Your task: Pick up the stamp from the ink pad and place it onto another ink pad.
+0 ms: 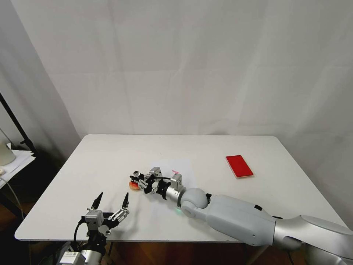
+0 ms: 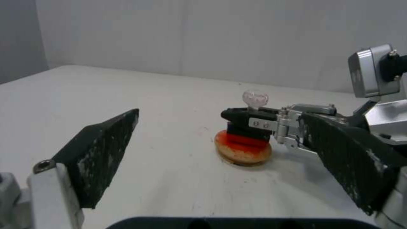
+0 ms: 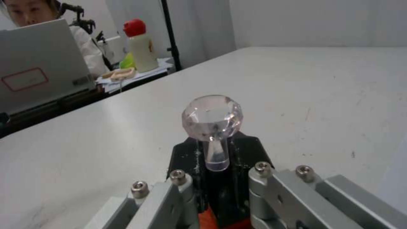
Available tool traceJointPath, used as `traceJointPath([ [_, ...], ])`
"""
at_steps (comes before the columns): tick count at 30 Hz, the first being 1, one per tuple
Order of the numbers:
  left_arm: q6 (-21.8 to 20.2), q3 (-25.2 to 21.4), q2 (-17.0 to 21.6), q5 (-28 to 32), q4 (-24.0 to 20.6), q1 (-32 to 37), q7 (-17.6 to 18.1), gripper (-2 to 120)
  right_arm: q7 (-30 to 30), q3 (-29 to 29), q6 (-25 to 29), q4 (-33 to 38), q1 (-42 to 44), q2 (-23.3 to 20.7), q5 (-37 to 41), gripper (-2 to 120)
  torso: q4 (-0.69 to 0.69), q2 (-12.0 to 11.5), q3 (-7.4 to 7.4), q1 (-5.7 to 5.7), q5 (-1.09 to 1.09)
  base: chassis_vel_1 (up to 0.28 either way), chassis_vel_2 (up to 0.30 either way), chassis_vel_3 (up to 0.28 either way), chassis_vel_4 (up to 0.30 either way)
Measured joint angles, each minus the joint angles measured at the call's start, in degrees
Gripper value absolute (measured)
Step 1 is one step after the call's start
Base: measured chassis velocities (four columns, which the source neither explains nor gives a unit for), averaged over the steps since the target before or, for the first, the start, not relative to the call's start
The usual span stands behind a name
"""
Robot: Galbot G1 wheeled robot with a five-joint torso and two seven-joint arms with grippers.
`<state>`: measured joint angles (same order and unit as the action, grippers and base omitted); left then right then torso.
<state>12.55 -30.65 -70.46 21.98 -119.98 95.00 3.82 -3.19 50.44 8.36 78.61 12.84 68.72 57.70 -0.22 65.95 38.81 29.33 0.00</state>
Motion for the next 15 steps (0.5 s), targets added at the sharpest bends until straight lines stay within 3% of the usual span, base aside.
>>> traceJointPath([
  [4, 0.0, 0.0, 0.0, 0.0, 0.0, 0.0, 0.0, 100, -0.03, 0.04, 0.04, 0.11, 0.06, 0.03, -0.37, 11, 0.0, 0.0, 0.0, 0.0, 0.0, 0.0, 0.0, 0.0, 0.0],
  [7, 0.0, 0.0, 0.0, 0.0, 0.0, 0.0, 0.0, 100, -0.04, 0.09, 0.01, 0.19, 0.08, 0.02, -0.53, 19, 0.0, 0.0, 0.0, 0.0, -0.01, 0.0, 0.0, 0.0, 0.0],
  [15, 0.0, 0.0, 0.0, 0.0, 0.0, 0.0, 0.0, 100, 0.0, 0.15, -0.02, 0.43, 0.16, 0.04, -0.74, 51, 0.0, 0.0, 0.0, 0.0, -0.01, 0.0, 0.0, 0.0, 0.0],
])
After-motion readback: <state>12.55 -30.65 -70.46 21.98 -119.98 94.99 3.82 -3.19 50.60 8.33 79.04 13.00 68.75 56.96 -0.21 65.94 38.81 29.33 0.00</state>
